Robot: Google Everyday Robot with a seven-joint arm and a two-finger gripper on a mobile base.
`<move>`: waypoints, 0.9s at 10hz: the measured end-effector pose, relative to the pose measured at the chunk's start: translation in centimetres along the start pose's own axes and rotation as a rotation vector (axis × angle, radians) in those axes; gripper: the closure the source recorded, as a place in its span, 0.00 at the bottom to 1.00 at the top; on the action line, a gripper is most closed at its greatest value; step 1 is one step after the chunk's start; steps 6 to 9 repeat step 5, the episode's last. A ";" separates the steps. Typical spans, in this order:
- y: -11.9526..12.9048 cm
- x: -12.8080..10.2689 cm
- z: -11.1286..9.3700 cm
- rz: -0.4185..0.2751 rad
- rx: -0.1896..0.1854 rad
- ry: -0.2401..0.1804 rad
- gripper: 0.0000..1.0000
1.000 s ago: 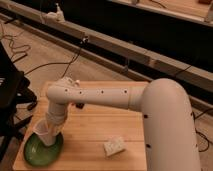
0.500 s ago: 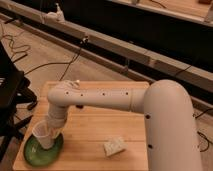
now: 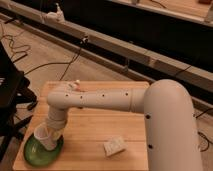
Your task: Place the ceramic cup in the ceramic bowl
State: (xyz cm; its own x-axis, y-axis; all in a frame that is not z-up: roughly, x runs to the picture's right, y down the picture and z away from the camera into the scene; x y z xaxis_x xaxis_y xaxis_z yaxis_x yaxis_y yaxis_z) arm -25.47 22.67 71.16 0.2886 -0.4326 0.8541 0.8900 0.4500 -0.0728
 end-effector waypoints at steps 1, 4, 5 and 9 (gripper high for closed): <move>-0.2 -0.2 -0.2 -0.006 0.006 0.006 0.20; -0.3 -0.3 -0.4 -0.009 0.013 0.011 0.20; -0.3 -0.3 -0.4 -0.009 0.013 0.011 0.20; -0.3 -0.3 -0.4 -0.009 0.013 0.011 0.20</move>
